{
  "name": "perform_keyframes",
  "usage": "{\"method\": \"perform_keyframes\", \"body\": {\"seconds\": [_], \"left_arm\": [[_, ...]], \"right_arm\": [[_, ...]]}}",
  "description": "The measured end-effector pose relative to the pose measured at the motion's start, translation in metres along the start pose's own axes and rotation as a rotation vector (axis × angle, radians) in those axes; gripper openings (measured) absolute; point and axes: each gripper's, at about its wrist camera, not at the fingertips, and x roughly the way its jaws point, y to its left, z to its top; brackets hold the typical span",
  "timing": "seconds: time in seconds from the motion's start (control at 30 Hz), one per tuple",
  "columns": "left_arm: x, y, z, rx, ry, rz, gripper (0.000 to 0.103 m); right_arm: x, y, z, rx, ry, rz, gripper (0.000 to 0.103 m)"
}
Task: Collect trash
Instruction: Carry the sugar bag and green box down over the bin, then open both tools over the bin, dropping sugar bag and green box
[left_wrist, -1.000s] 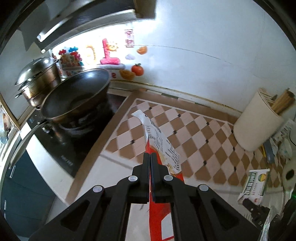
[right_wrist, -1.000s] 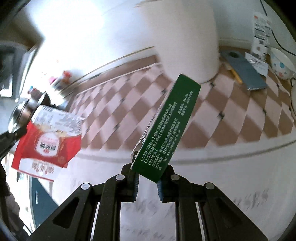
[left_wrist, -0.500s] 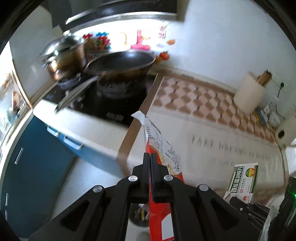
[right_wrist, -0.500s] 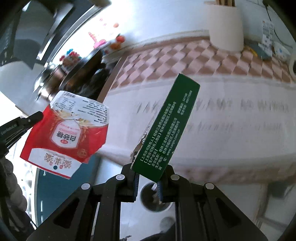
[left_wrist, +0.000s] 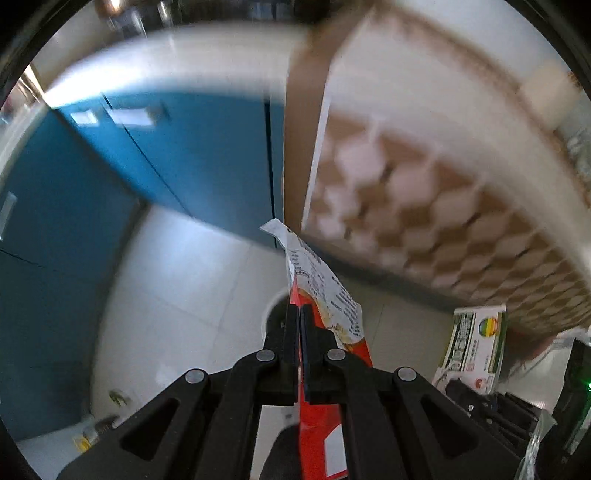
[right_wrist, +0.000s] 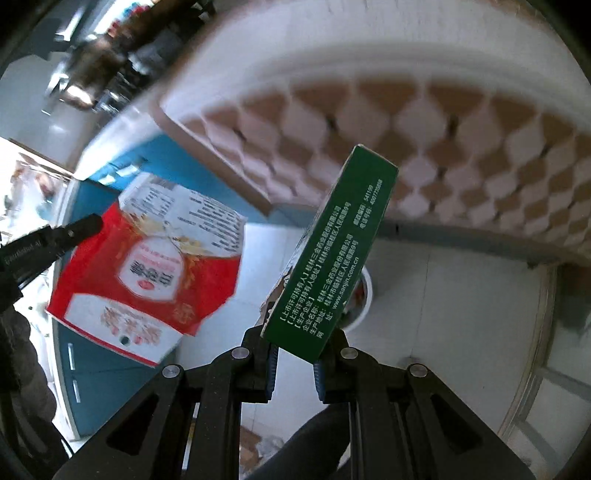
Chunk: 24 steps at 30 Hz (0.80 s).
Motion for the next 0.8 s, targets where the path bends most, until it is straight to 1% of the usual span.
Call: {"method": "perform_keyframes", "body": {"seconds": [0.03,0.07,0.1,0.13,0.17,0.2,0.23,0.27,0.3,0.37,0.4,0.5,0.57,0.63,0.67,0.7,0.73,0.77,0.8], "left_arm": [[0.032,0.002,-0.004,-0.009,0.029,0.004,0.000],[0.062,0.003,-0.008,-0.012,0.061,-0.004,0.000],[0.086,0.005,-0.012,-0.015,0.081,-0.001,0.000],[0.112,0.006,-0.016,-0.020,0.099,0.005,0.000],[0.141,0.007,-0.019,-0.020,0.122,-0.002,0.000],[0.181,0.007,-0.024,-0.023,0.154,0.000,0.000],[0.206,0.009,-0.027,-0.031,0.172,-0.005,0.000],[0.232,0.009,-0.030,-0.035,0.196,-0.019,0.000],[0.270,0.011,-0.036,-0.047,0.240,-0.030,0.000],[0.314,0.011,-0.041,-0.048,0.290,-0.040,0.000],[0.341,0.011,-0.046,-0.043,0.324,-0.030,0.001],[0.376,0.009,-0.054,-0.021,0.368,-0.009,0.002],[0.383,0.008,-0.060,-0.007,0.375,0.010,0.005],[0.384,0.008,-0.066,0.002,0.382,0.022,0.006],[0.381,0.007,-0.068,0.009,0.362,0.038,0.011],[0.375,0.006,-0.069,0.018,0.346,0.052,0.031],[0.365,0.006,-0.069,0.018,0.327,0.065,0.051],[0.356,0.007,-0.069,0.013,0.308,0.074,0.095],[0.347,0.011,-0.067,0.009,0.288,0.073,0.103]], "right_arm": [[0.020,-0.005,-0.004,0.005,0.019,-0.004,0.016],[0.049,-0.013,-0.008,0.010,0.040,-0.007,0.016],[0.072,-0.020,-0.012,0.013,0.055,-0.005,0.016],[0.087,-0.024,-0.012,0.013,0.065,-0.007,0.016],[0.116,-0.032,-0.015,0.011,0.082,-0.011,0.016],[0.147,-0.040,-0.018,0.009,0.101,-0.009,0.016],[0.163,-0.045,-0.018,0.006,0.111,-0.010,0.016],[0.193,-0.053,-0.021,-0.001,0.129,-0.012,0.016],[0.224,-0.062,-0.025,-0.005,0.150,-0.009,0.016],[0.269,-0.075,-0.029,-0.011,0.181,-0.010,0.016],[0.287,-0.080,-0.030,-0.012,0.197,-0.005,0.016],[0.358,-0.098,-0.038,-0.015,0.261,0.000,0.016],[0.386,-0.102,-0.041,-0.018,0.295,0.007,0.017],[0.407,-0.107,-0.042,-0.010,0.324,0.003,0.020],[0.414,-0.108,-0.043,-0.010,0.335,0.002,0.023],[0.420,-0.108,-0.043,-0.011,0.353,-0.005,0.034],[0.422,-0.107,-0.044,-0.008,0.362,-0.015,0.048],[0.420,-0.105,-0.041,-0.004,0.361,-0.017,0.054],[0.418,-0.106,-0.041,-0.002,0.358,-0.016,0.061]]}}
